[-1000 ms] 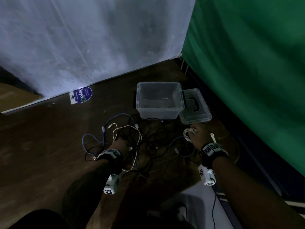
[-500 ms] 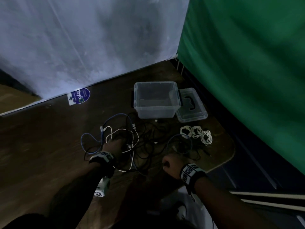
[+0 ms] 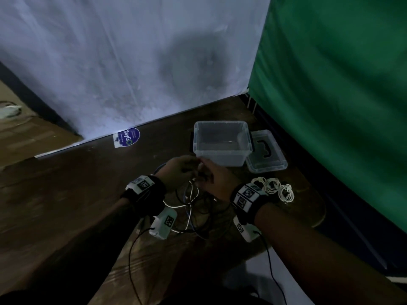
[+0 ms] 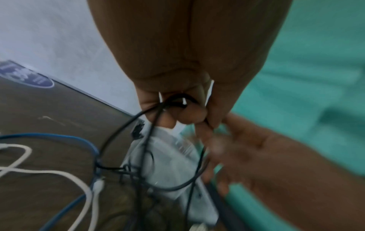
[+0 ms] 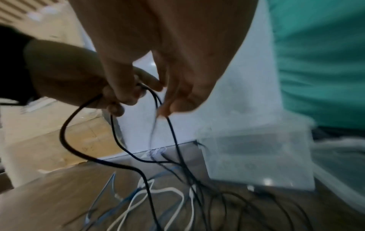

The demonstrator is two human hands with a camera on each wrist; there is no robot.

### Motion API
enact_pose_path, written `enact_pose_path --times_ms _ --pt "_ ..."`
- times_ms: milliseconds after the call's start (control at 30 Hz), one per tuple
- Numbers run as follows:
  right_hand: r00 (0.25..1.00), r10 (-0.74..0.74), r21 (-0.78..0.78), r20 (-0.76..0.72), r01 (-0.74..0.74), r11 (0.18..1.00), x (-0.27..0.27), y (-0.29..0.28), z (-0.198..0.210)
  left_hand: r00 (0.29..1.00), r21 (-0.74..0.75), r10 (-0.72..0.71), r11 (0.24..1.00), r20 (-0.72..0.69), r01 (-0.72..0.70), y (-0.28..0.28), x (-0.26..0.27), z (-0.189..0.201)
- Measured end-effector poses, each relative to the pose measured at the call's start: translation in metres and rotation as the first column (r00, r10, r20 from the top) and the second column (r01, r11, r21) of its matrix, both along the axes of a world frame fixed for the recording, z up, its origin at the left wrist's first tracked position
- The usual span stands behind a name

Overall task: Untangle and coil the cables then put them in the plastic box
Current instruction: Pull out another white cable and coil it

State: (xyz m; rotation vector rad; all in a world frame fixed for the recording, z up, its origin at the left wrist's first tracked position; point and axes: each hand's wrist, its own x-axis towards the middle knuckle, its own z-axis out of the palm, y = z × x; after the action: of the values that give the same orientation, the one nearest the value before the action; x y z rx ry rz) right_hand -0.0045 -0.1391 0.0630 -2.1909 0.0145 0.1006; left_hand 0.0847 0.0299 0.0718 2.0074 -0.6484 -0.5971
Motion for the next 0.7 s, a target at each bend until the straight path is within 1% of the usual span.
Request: enact_pose_path --times_ms 33,67,100,133,167,200,233,267,300,333,367,400,433,467,500,533,567,600,633,667,700 --pt "1.000 0.017 0.010 -0.018 -0.017 1.000 0.004 0.000 0.004 0.999 -0.036 0.005 0.999 -0.047 -0.007 -0.002 0.000 0.007" --pt "1.000 -0.001 -0.017 -0.010 0.001 1.000 0.007 -0.002 0.007 0.997 -0.065 0.022 0.998 -0.071 -0.026 -0.001 0.003 0.007" --pt "0.999 -0.037 -0.056 0.018 0.038 0.998 0.010 -0.006 0.009 0.997 -0.077 0.060 0.995 -0.052 -0.064 0.000 0.006 0.009" --pt "0.996 -0.073 -0.087 0.049 0.077 0.993 0.012 -0.012 0.009 0.991 -0.079 0.137 0.987 0.001 -0.136 0.004 0.012 0.004" --pt "0.992 -0.103 -0.097 0.076 0.110 0.989 0.013 -0.018 0.009 0.973 -0.058 0.213 0.976 0.084 -0.208 0.009 0.015 0.003" --pt "0.988 -0.127 -0.091 0.093 0.135 0.987 0.013 -0.025 0.009 0.943 -0.011 0.293 0.955 0.160 -0.295 0.015 0.020 -0.005" --pt "0.983 -0.148 -0.082 0.104 0.157 0.984 0.013 -0.030 0.009 0.920 0.046 0.331 0.937 0.210 -0.347 0.022 0.023 -0.011" --pt "0.980 -0.169 -0.079 0.108 0.178 0.981 0.012 -0.036 0.009 0.917 0.152 0.317 0.921 0.242 -0.359 0.026 0.028 -0.022" --pt "0.976 -0.186 -0.084 0.112 0.196 0.977 0.010 -0.039 0.010 0.941 0.287 0.250 0.906 0.229 -0.310 0.030 0.028 -0.034" --pt "0.972 -0.204 -0.090 0.114 0.215 0.973 0.010 -0.043 0.010 0.975 0.448 0.151 0.869 0.163 -0.209 0.033 0.024 -0.044" --pt "0.969 -0.218 -0.091 0.115 0.228 0.969 0.009 -0.045 0.009 0.996 0.587 0.056 0.805 0.063 -0.083 0.035 0.020 -0.060" --pt "0.968 -0.229 -0.083 0.107 0.238 0.968 0.008 -0.047 0.008 0.998 0.634 -0.050 0.772 -0.027 0.056 0.035 0.009 -0.065" --pt "0.966 -0.239 -0.068 0.094 0.246 0.967 0.008 -0.049 0.005 0.991 0.659 -0.110 0.740 -0.082 0.137 0.034 0.000 -0.079" --pt "0.967 -0.245 -0.052 0.076 0.249 0.967 0.007 -0.050 0.002 0.988 0.689 -0.108 0.708 -0.110 0.154 0.034 -0.009 -0.088" --pt "0.967 -0.246 -0.042 0.060 0.249 0.968 0.006 -0.051 -0.001 0.991 0.685 -0.101 0.716 -0.090 0.135 0.034 -0.017 -0.101" --pt "0.968 -0.247 -0.037 0.050 0.249 0.968 0.005 -0.051 -0.004 0.986 0.708 -0.133 0.686 -0.106 0.168 0.035 -0.023 -0.109" --pt "0.968 -0.246 -0.037 0.054 0.248 0.968 0.004 -0.052 -0.005 0.980 0.686 -0.153 0.700 -0.128 0.199 0.033 -0.029 -0.115" --pt "0.967 -0.248 -0.038 0.058 0.250 0.967 0.004 -0.053 -0.008 0.985 0.690 -0.150 0.704 -0.088 0.169 0.031 -0.034 -0.116" --pt "0.967 -0.249 -0.043 0.060 0.252 0.967 0.003 -0.055 -0.010 0.990 0.699 -0.141 0.707 -0.012 0.109 0.033 -0.032 -0.119" --pt "0.966 -0.251 -0.057 0.056 0.254 0.965 0.003 -0.057 -0.012 0.992 0.660 -0.095 0.751 0.078 0.020 0.031 -0.031 -0.113" --pt "0.966 -0.256 -0.079 0.048 0.259 0.963 0.003 -0.059 -0.014 0.990 0.589 -0.063 0.808 0.127 -0.024 0.030 -0.027 -0.107"
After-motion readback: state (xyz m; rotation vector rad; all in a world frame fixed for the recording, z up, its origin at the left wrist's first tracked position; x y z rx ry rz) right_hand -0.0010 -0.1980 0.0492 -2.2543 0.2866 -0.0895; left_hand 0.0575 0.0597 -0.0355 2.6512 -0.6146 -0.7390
